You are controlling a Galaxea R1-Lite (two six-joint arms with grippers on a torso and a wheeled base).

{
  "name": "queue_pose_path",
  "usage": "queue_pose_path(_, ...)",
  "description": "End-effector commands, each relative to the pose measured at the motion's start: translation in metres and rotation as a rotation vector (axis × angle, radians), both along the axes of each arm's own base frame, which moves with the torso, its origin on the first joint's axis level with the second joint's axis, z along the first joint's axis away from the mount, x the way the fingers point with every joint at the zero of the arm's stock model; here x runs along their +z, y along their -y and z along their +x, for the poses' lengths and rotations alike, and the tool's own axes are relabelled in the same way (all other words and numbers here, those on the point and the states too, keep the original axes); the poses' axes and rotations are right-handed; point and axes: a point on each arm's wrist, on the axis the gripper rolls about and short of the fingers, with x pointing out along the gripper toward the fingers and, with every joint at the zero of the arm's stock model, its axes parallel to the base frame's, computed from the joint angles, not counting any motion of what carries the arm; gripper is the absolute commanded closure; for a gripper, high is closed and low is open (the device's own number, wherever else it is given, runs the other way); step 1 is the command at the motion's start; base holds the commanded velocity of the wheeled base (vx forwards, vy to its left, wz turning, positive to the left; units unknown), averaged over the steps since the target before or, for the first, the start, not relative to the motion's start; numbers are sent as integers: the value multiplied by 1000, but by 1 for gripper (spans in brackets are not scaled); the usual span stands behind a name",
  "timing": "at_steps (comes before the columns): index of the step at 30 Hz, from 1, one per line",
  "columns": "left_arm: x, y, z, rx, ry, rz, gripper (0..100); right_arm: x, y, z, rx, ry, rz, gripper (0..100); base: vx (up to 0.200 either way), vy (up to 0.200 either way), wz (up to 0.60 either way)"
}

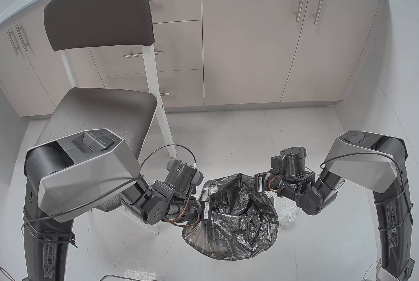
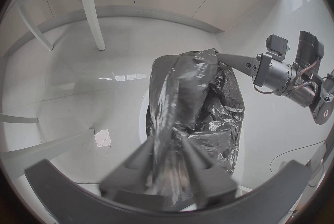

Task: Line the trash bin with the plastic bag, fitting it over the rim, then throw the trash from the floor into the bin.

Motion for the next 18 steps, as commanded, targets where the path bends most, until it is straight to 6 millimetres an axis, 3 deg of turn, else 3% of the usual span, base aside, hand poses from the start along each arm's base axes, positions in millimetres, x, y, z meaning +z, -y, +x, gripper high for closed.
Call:
queue_pose_path(1,1,0,1,5,3,-3,0,0,0,0,0,2,1,0,0,0,0)
queue_pose_path(18,-7,-1,13,161,107,130,0,0,-2,-2,7,1,0,0,0,0,0)
